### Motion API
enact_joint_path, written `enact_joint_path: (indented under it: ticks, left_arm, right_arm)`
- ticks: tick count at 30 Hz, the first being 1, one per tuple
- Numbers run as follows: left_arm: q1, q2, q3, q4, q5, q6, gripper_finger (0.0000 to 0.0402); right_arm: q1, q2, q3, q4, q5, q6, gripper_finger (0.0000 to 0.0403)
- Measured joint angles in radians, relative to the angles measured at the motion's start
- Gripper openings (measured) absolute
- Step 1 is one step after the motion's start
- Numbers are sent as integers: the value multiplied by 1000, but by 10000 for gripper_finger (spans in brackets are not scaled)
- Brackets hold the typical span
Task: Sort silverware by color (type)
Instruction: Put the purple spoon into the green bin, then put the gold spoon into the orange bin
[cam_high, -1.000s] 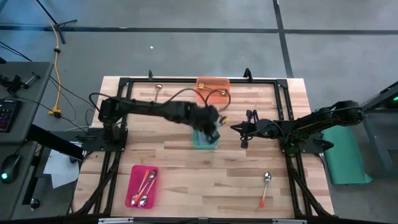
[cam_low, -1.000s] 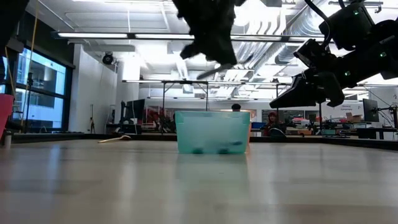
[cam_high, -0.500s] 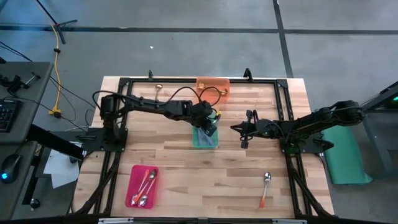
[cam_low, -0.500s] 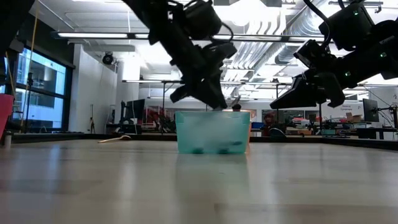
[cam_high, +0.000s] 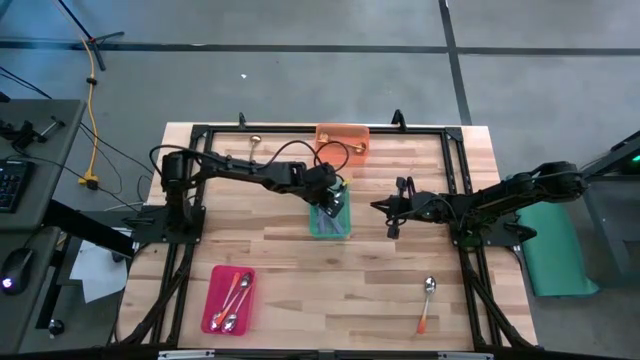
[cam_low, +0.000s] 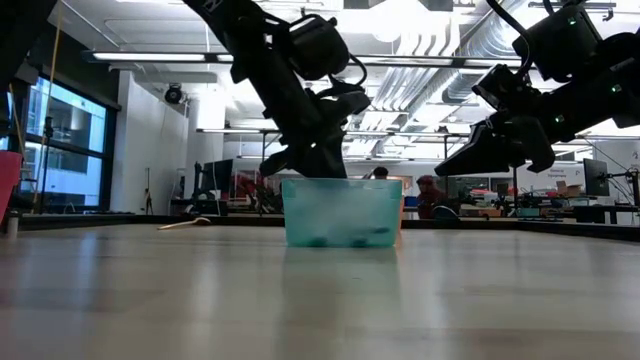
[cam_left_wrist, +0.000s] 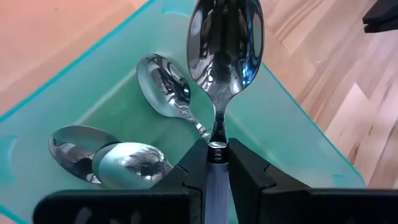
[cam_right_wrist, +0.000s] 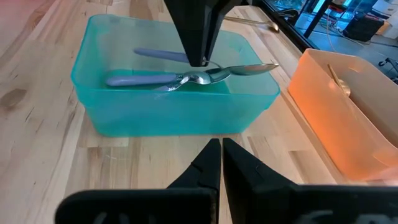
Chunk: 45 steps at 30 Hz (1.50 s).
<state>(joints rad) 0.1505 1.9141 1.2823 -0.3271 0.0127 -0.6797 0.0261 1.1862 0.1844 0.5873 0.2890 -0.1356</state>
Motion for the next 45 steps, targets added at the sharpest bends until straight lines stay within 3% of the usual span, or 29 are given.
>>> enact_joint_path:
  ticks: [15, 22, 27, 34, 40, 45]
  left_arm:
    - [-16, -2, 0, -34, -58, 77, 103]
    - [-17, -102, -1, -139, -80, 137, 114]
    - [-32, -237, 0, -210, -150, 211, 114]
    - [-44, -398, 0, -389, -333, 247, 115]
    - [10, -428, 0, -596, -407, 247, 115]
    - [94, -428, -76, -588, -412, 291, 115]
  right_arm:
    - [0, 0, 0, -1, 0, 4, 0]
    - [0, 0, 0, -4, 0, 8, 0]
    - [0, 0, 0, -4, 0, 8, 0]
    - [0, 0, 0, -7, 0, 28, 0]
    - [0, 0, 1, -4, 0, 31, 0]
    - [0, 0, 1, -4, 0, 31, 0]
